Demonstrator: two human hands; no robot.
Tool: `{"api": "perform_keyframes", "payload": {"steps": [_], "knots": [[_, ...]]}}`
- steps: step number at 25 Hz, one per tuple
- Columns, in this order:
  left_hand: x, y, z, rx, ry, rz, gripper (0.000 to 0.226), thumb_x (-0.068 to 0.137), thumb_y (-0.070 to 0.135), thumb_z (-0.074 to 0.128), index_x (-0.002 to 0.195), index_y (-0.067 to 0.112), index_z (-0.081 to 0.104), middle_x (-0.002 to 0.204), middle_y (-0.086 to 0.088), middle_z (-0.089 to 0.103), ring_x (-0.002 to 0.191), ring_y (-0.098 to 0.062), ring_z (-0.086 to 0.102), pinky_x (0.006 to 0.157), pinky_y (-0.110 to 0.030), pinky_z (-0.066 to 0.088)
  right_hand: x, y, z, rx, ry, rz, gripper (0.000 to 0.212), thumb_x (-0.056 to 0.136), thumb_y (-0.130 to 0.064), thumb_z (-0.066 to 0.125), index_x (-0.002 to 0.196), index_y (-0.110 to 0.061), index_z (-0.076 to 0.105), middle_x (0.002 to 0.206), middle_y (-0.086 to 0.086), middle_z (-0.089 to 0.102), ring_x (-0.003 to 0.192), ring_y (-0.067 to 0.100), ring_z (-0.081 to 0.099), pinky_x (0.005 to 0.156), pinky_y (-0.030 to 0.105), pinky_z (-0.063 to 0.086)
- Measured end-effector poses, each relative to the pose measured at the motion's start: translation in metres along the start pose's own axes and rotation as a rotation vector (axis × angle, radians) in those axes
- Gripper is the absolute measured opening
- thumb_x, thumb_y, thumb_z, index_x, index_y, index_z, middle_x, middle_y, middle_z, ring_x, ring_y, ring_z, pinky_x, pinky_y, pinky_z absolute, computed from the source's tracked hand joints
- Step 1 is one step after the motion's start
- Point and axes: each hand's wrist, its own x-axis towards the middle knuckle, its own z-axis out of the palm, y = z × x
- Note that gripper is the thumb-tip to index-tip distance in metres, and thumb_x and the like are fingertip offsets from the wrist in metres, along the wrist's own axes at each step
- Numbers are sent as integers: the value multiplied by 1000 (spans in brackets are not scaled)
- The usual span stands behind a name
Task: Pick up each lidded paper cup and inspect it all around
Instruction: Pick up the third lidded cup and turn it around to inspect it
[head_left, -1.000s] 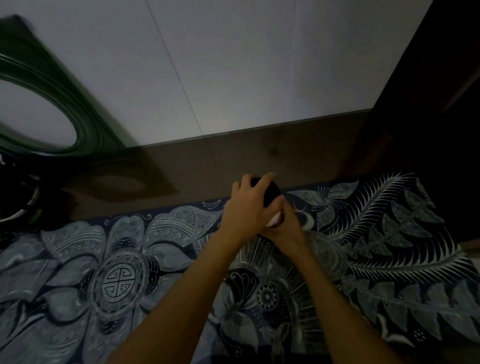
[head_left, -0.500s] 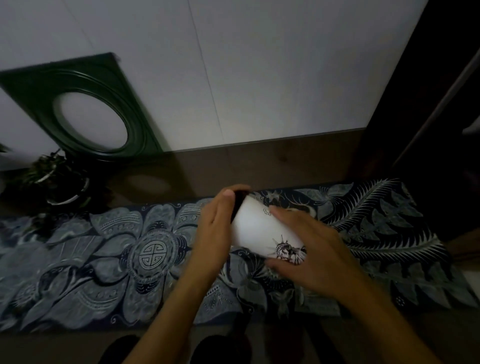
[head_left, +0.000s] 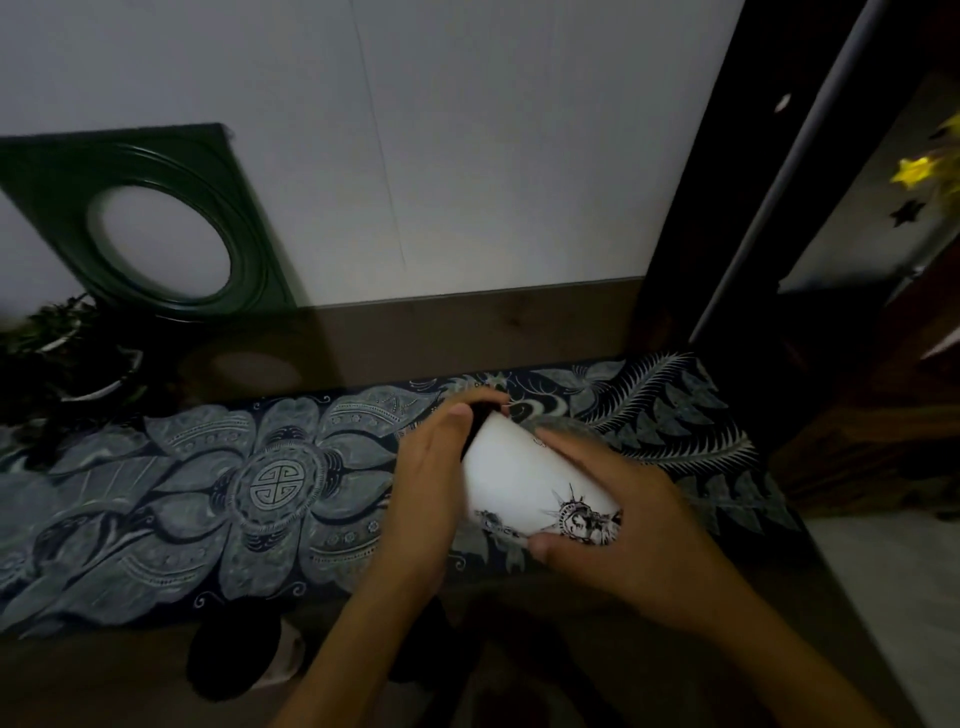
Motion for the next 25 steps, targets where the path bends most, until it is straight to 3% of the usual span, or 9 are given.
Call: {"api": "perform_keyframes", "payload": {"steps": [5, 9, 11, 13, 16, 18, 20, 23, 25], "knots": [[-32, 6, 23, 0, 68, 98, 39, 93, 34, 40, 100, 16, 74, 104, 1, 76, 92, -23, 68, 76, -33, 55, -11, 9, -26, 576, -224, 168, 54, 71, -23, 80, 122, -29, 62, 107, -1, 75, 89, 17, 74, 67, 31, 61], [-48, 10, 46, -9, 157, 99, 35, 96, 27, 42, 97, 19, 76, 102, 2, 77, 90, -18, 70, 75, -31, 56, -18, 21, -43, 697, -301, 290, 55, 71, -26, 77, 124, -25, 61, 105, 14, 74, 71, 31, 73, 49, 31, 57], [-47, 16, 54, 1, 257, -22, 34, 98, 21, 45, 87, 25, 77, 86, 8, 78, 76, -14, 69, 58, -26, 54, -23, 22, -50, 451, -163, 159, 62, 70, -38, 77, 129, -33, 57, 121, 0, 67, 93, 16, 71, 70, 32, 60], [-45, 20, 59, -11, 315, -157, 34, 96, 23, 48, 80, 29, 77, 77, 8, 76, 72, -16, 67, 49, -25, 48, -30, 23, -56, -117, -66, -130, 79, 68, -53, 76, 138, -41, 42, 132, -17, 51, 105, -2, 55, 86, 27, 51], [-51, 24, 68, -40, 302, -191, 34, 94, 25, 48, 78, 29, 78, 78, 7, 77, 74, -16, 68, 50, -25, 47, -39, 30, -60, -534, -17, -409, 91, 67, -60, 73, 145, -35, 32, 131, -10, 52, 98, 1, 50, 82, 33, 53], [-58, 27, 76, -22, 266, -132, 36, 96, 23, 45, 80, 29, 77, 78, 9, 77, 71, -11, 68, 50, -23, 50, -46, 34, -64, -397, -26, -338, 90, 66, -60, 72, 144, -38, 34, 127, -10, 58, 100, 5, 58, 81, 32, 54], [-64, 27, 80, 14, 221, -35, 39, 98, 21, 42, 82, 30, 76, 82, 11, 77, 72, -5, 68, 58, -20, 54, -50, 34, -69, -18, -103, -140, 80, 64, -50, 80, 136, -43, 46, 119, -15, 62, 95, 4, 64, 73, 21, 55], [-71, 23, 85, 53, 190, 100, 40, 92, 25, 39, 83, 35, 77, 94, 14, 77, 87, -3, 69, 76, -20, 54, -54, 37, -77, 637, -307, 82, 54, 65, -35, 81, 116, -34, 64, 100, 8, 74, 66, 14, 71, 47, 23, 53], [-73, 19, 87, 63, 220, 117, 39, 93, 23, 39, 85, 32, 77, 96, 13, 77, 91, -3, 68, 78, -18, 53, -56, 38, -80, 704, -356, 130, 56, 63, -41, 77, 117, -33, 63, 103, 11, 74, 64, 20, 71, 44, 25, 52]]}}
